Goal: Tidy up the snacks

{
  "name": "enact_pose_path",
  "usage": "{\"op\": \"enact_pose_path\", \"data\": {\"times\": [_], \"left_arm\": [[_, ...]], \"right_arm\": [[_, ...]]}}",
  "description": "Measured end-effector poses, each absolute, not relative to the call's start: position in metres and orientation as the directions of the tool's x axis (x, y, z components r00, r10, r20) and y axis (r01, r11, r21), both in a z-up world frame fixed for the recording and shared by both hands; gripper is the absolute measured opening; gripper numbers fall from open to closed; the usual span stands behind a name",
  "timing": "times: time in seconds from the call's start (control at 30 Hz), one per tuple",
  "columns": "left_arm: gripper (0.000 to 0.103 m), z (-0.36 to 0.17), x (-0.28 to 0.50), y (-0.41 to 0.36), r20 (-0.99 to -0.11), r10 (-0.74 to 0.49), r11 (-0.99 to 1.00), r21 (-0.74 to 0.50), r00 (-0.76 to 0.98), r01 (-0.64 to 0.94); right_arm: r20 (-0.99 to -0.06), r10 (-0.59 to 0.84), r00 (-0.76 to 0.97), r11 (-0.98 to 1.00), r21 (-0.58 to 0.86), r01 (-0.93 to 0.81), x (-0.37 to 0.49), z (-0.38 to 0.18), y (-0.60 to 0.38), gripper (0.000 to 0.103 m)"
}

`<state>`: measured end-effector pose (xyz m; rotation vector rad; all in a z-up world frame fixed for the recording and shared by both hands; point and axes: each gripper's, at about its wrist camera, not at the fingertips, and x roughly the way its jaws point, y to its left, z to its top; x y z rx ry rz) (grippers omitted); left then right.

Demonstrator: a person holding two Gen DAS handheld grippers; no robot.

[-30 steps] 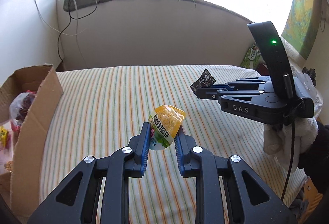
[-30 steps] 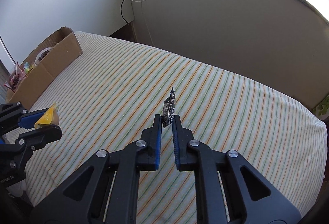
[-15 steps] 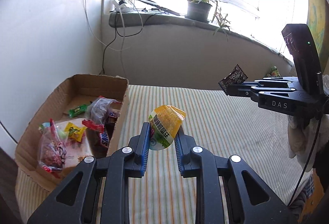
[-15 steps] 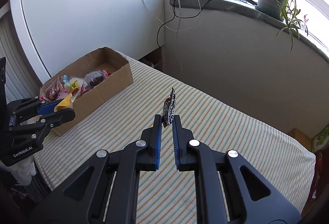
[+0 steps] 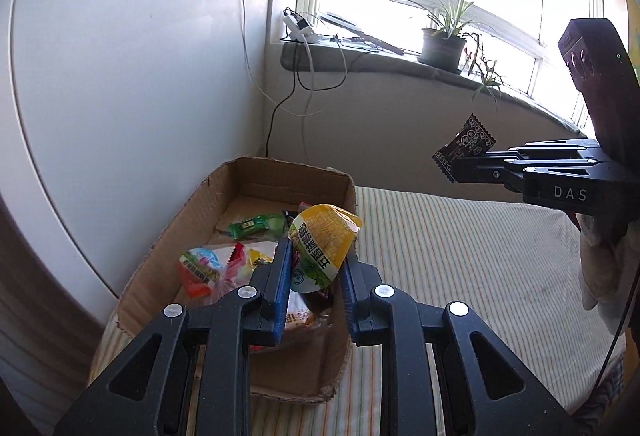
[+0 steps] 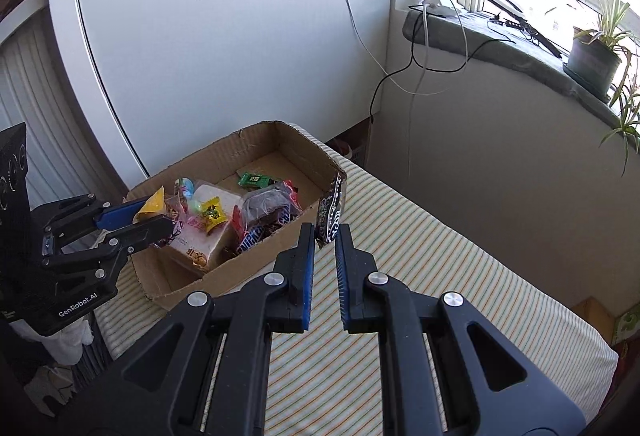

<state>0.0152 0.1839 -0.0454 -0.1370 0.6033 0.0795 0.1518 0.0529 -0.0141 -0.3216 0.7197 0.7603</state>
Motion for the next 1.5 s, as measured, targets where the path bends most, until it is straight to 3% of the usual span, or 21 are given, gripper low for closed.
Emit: {"op": "enact_pose_path", "data": {"times": [0.5, 1.23, 1.37, 1.5], "left_arm": [[0.021, -0.048, 0.014, 0.236, -0.569, 0.118, 0.973, -0.097, 0.814, -0.209], [0.022, -0.047, 0.019, 0.231, -0.566, 0.080, 0.976, -0.124, 0.820, -0.181], [0.022, -0.042, 0.020, 0.228, -0.565, 0.085, 0.978, -0.109, 0.821, -0.176], [0.022, -0.038, 0.017, 0.223, -0.559, 0.087, 0.979, -0.108, 0.825, -0.175]], "right_arm": [[-0.727, 0.526, 0.442, 0.650, 0.009, -0.759, 0.170, -0.033, 0.141, 0.010], [-0.748, 0.525, 0.406, 0.655, 0.051, -0.754, 0.195, -0.046, 0.179, 0.012], [-0.736, 0.529, 0.422, 0.663, 0.047, -0.747, 0.191, -0.040, 0.171, 0.046], [-0.719, 0.527, 0.454, 0.681, 0.038, -0.731, 0.186, -0.032, 0.161, 0.060]]}}
